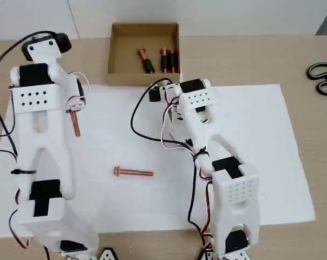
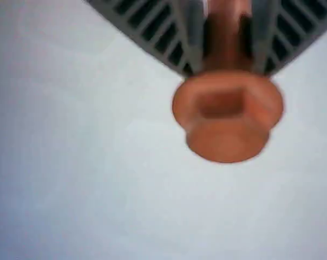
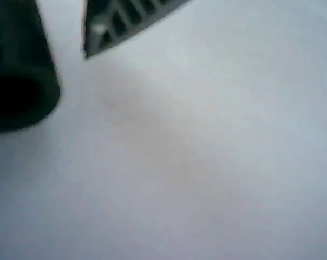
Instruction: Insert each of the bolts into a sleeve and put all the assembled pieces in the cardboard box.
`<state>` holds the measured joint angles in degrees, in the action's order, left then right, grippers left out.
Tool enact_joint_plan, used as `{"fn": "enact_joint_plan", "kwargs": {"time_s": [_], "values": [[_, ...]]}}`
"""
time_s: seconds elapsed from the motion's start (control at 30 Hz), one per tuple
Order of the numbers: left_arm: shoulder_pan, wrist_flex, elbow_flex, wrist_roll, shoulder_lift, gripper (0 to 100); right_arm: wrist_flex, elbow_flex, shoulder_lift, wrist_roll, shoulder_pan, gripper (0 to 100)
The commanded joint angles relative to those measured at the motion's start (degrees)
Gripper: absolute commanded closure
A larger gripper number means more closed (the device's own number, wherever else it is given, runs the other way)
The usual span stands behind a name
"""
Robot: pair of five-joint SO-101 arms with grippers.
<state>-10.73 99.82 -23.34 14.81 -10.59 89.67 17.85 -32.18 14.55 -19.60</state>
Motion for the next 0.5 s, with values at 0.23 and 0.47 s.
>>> {"fn": "enact_joint_plan", "kwargs": {"time_s": [0.23, 0.47], "values": [[0.09, -0.26, 0.04, 0.35, 3.78, 99, -2.07, 0.53, 3.21, 3.69, -1.45, 81.2], [0.09, -0.26, 0.13, 0.35, 3.78, 99, -2.42, 0.53, 3.21, 5.19, -1.19, 93.8]]}}
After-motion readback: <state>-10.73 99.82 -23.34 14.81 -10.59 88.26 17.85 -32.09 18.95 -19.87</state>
